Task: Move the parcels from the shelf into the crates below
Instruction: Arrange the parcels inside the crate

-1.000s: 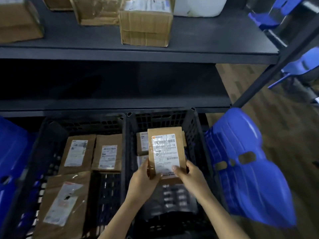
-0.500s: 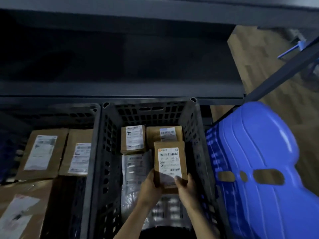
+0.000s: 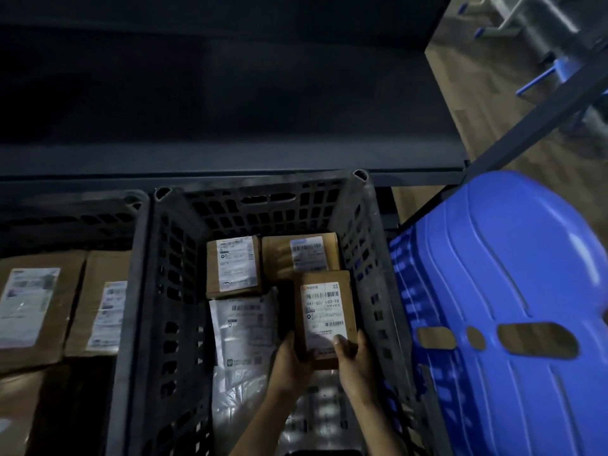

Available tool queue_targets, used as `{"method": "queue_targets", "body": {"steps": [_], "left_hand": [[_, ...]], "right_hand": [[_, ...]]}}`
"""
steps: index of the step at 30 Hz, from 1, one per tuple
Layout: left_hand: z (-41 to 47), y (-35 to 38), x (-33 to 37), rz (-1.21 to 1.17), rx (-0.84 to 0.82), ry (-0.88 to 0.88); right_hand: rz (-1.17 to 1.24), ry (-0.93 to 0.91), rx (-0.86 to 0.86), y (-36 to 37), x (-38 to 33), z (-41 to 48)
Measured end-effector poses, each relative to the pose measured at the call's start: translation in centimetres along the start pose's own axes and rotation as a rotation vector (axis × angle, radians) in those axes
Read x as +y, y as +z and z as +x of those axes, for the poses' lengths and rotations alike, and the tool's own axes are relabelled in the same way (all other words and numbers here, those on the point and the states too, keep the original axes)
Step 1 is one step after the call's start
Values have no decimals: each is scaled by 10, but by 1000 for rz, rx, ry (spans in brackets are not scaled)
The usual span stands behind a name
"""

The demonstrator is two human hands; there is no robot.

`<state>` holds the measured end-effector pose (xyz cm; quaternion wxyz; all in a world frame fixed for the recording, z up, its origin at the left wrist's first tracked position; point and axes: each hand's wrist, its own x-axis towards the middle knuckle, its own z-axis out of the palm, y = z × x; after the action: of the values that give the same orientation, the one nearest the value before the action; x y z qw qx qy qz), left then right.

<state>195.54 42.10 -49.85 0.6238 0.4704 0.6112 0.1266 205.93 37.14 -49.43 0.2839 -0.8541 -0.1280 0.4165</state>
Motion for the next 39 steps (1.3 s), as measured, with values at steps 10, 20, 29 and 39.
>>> {"method": "queue_targets", "body": {"steps": [10, 20, 29, 39], "left_hand": [[-2, 2, 5, -41, -55, 61], [-43, -65, 81, 462, 81, 263], [-142, -188, 226, 317, 357, 587], [-203, -338, 327, 116, 442, 818]], "right_hand": [[-338, -290, 167, 4, -11, -25], [-322, -523, 33, -34, -96, -71], [-142, -911, 53, -58, -241, -161], [121, -1125, 140, -42, -401, -250]]}}
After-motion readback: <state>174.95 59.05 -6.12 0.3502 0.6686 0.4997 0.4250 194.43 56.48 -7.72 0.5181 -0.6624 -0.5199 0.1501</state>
